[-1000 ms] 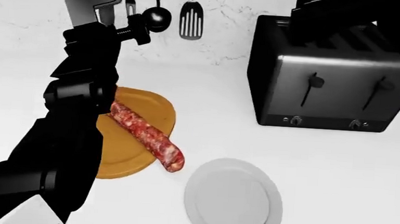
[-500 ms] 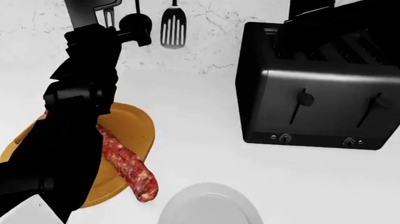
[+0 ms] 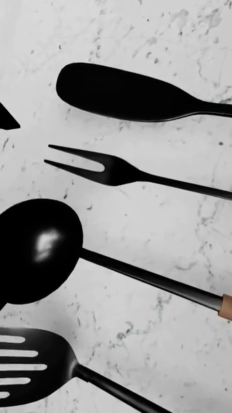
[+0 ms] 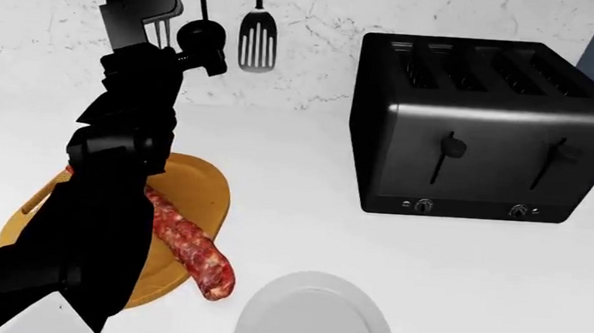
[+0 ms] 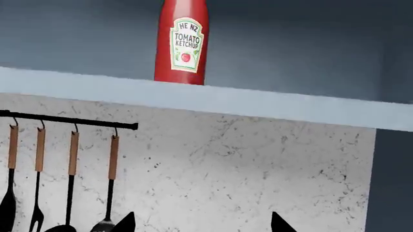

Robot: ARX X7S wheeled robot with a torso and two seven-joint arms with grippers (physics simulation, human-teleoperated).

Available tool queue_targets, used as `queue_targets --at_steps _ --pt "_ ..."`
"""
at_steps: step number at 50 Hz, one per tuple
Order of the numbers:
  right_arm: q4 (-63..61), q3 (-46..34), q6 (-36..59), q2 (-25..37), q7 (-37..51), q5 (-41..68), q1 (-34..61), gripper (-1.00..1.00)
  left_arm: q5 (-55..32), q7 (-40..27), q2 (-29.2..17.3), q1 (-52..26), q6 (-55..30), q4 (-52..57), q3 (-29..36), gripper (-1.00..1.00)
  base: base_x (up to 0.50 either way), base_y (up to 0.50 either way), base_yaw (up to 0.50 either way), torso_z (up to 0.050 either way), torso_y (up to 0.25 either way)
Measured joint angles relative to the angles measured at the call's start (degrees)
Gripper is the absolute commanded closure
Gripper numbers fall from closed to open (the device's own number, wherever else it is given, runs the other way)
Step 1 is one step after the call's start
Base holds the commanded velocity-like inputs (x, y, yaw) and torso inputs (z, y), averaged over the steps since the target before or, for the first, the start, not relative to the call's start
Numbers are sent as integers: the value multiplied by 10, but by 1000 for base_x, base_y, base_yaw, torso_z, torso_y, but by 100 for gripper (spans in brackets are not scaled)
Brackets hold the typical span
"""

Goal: Pick the salami from the plate and place it on the cutting board. Then pick the condiment bottle from the cabinet and place it next to the cutting board.

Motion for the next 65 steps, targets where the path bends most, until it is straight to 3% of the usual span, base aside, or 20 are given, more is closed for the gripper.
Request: queue_targets --at_steps 19,35,52,65 --pt "-72 38 -61 -32 138 66 61 -100 1 1 0 7 1 0 -3 -100 0 0 0 0 0" --pt "-123 12 -84 -42 198 89 169 -100 2 1 0 8 1 0 -1 -100 0 0 0 0 0" --pt "-92 69 -37 -78 211 81 194 -100 3 -2 0 10 0 0 2 -100 0 0 0 0 0" --pt "45 143 93 -173 190 20 194 -100 3 -4 1 10 1 0 6 -100 0 0 0 0 0"
